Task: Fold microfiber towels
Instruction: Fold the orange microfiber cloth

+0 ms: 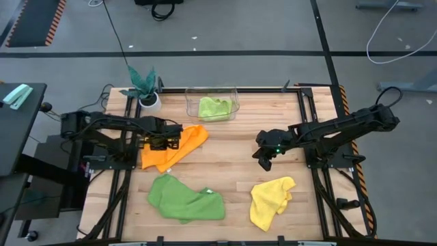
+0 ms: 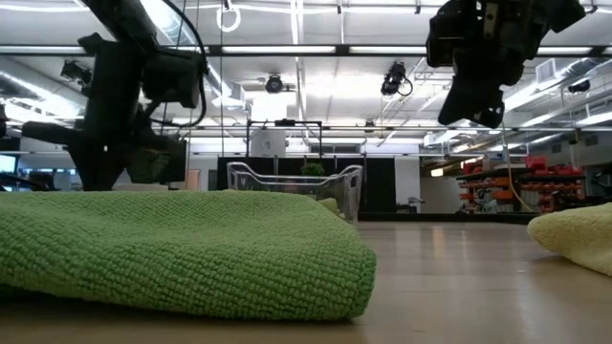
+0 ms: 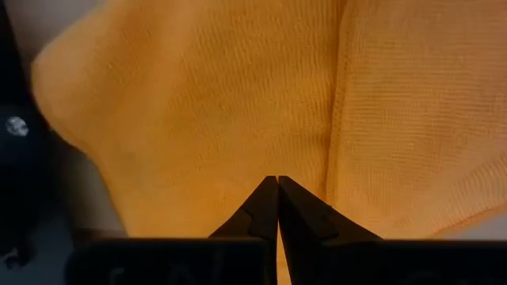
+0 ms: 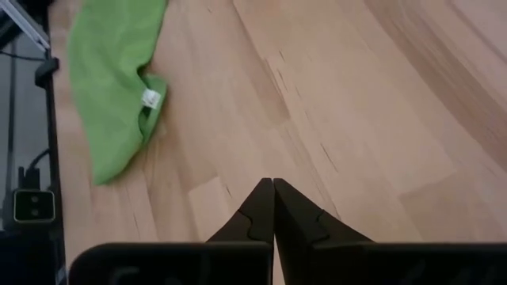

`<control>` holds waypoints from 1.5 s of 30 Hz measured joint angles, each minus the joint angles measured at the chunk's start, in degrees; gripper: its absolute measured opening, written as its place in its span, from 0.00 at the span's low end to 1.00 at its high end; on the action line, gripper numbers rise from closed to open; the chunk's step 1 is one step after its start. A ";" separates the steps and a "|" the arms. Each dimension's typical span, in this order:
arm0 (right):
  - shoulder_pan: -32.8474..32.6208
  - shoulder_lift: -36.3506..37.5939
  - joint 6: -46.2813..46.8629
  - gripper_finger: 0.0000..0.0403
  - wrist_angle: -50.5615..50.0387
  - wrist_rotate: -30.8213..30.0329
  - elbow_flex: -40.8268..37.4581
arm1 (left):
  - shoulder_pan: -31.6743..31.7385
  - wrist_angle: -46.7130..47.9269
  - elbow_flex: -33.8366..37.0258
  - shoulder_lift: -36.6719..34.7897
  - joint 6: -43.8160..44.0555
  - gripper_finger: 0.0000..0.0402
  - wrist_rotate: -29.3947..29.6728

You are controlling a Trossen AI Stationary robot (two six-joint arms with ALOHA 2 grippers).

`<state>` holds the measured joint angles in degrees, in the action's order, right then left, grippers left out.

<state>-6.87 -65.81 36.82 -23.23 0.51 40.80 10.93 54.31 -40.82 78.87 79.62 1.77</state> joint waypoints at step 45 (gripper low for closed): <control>22.54 9.94 -9.23 0.03 -11.78 -0.22 -0.04 | -3.61 -32.77 -32.41 39.03 -21.94 0.01 -6.34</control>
<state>15.67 -55.88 27.59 -35.01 0.29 40.75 7.32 21.54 -73.22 117.90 57.67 -4.57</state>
